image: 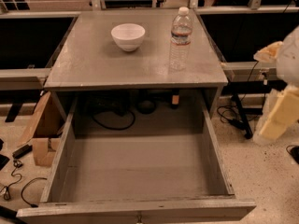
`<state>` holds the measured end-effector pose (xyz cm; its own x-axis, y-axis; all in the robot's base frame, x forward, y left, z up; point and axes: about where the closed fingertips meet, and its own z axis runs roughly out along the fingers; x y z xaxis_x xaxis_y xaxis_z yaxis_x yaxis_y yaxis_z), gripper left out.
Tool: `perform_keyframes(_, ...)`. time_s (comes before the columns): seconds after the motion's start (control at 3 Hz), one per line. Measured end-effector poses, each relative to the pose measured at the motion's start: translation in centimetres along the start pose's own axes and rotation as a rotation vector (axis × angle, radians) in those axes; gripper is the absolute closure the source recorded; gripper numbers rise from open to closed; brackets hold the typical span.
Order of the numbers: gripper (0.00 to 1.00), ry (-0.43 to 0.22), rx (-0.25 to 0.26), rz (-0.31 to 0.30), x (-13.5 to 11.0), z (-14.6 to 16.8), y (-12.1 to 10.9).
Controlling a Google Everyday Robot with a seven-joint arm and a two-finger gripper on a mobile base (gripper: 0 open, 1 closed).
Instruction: Close top drawer
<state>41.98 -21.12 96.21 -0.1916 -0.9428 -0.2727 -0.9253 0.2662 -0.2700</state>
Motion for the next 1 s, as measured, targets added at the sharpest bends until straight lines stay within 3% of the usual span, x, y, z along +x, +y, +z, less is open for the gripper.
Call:
perform_keyframes(0.33,0.19,-0.075,0.041,0.011,0.7,1.3,4.0)
perform_keyframes(0.67,0.42,-0.081,0.106,0.031,1.2,3.0,8.0)
perform_keyframes(1.0,0.66,-0.062,0.113,0.061,2.7,7.1,12.1)
